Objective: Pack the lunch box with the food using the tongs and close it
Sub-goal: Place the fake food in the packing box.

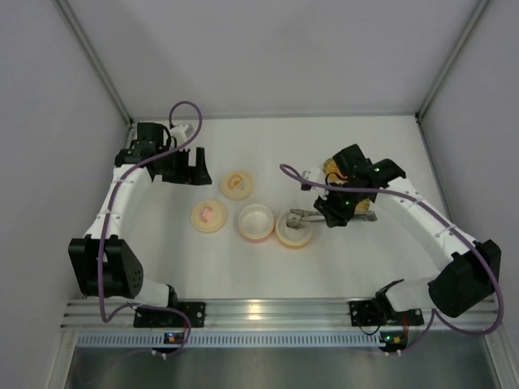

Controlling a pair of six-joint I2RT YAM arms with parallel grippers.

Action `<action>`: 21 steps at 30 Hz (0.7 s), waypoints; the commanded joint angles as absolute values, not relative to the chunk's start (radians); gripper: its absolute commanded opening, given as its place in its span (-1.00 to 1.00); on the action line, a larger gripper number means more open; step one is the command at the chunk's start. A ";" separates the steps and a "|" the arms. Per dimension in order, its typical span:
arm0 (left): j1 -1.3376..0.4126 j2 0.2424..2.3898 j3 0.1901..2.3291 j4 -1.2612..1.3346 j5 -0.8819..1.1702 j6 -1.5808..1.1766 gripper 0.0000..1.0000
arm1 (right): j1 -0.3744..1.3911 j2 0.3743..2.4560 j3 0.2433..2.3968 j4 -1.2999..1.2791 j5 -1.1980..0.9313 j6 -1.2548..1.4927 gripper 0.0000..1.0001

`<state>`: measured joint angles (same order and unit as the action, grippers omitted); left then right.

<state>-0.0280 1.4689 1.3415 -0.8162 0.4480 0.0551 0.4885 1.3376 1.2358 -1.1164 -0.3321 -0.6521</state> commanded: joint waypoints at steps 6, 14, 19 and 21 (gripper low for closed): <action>-0.023 1.473 1.365 -0.808 0.445 0.071 0.96 | 0.512 1.379 1.243 -1.026 -0.327 -0.657 -0.46; -0.023 1.485 1.367 -0.802 0.448 0.072 0.96 | 0.512 1.384 1.230 -1.032 -0.318 -0.675 -0.43; -0.023 1.494 1.367 -0.799 0.451 0.069 0.96 | 0.511 1.376 1.220 -1.034 -0.316 -0.677 -0.37; -0.025 1.496 1.367 -0.796 0.456 0.066 0.96 | 0.511 1.378 1.218 -1.031 -0.314 -0.675 -0.29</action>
